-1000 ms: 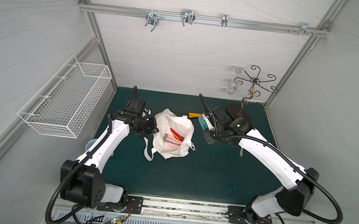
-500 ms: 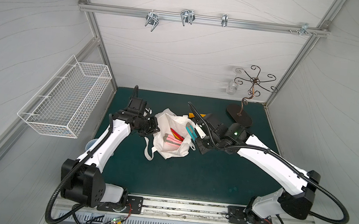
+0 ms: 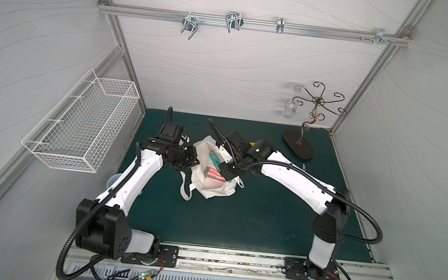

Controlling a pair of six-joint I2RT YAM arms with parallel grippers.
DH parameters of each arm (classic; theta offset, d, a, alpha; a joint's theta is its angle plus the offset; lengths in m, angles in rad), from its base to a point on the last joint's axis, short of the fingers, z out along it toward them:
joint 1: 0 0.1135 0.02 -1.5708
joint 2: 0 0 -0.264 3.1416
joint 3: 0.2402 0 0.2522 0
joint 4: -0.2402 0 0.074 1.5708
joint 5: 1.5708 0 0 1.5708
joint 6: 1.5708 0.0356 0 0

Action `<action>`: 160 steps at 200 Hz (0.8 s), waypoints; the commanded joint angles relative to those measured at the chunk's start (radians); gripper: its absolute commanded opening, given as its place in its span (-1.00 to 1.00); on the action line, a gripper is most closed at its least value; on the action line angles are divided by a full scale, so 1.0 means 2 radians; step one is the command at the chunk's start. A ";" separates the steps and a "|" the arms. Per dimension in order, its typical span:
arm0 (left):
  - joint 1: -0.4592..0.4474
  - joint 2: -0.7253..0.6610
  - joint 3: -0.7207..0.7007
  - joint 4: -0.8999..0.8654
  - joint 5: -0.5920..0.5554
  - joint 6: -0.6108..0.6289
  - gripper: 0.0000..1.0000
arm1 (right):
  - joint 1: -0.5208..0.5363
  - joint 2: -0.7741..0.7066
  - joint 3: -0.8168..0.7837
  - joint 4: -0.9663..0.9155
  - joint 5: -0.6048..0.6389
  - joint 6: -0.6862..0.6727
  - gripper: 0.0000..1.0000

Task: Place the art knife into the pouch
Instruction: Place the utility knife in the pouch, then pick up the utility knife at the center of the board.

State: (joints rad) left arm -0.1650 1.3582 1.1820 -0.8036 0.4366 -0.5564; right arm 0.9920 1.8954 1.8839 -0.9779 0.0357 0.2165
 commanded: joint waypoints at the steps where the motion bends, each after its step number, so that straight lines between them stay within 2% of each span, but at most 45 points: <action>1: -0.002 -0.008 0.025 0.003 -0.005 0.004 -1.00 | -0.012 0.024 0.043 0.009 -0.018 -0.032 -0.08; 11: -0.002 -0.008 0.025 0.002 -0.005 0.004 -1.00 | -0.023 0.022 0.049 0.018 -0.029 -0.036 0.16; 18: -0.002 -0.008 0.025 0.002 -0.005 0.004 -1.00 | -0.032 0.016 0.051 0.023 -0.034 -0.037 0.24; 56: -0.002 -0.004 0.015 0.004 -0.006 0.005 -1.00 | -0.109 -0.044 0.021 0.061 -0.078 -0.028 0.37; 75: -0.002 -0.003 0.009 0.006 -0.007 0.005 -1.00 | -0.159 -0.051 0.008 0.084 -0.105 -0.013 0.43; 96: -0.002 0.000 0.007 0.006 -0.009 0.007 -1.00 | -0.208 -0.020 0.007 0.114 -0.141 -0.002 0.43; 124: -0.002 0.004 0.007 0.010 -0.008 0.004 -1.00 | -0.253 0.069 0.048 0.144 -0.170 0.001 0.47; 160: -0.002 0.006 0.007 0.014 -0.006 0.004 -1.00 | -0.267 0.172 0.104 0.191 -0.136 -0.033 0.61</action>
State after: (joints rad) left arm -0.1650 1.3605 1.1831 -0.8032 0.4332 -0.5545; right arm 0.4625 2.1262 2.0346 -0.6609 -0.2478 0.2062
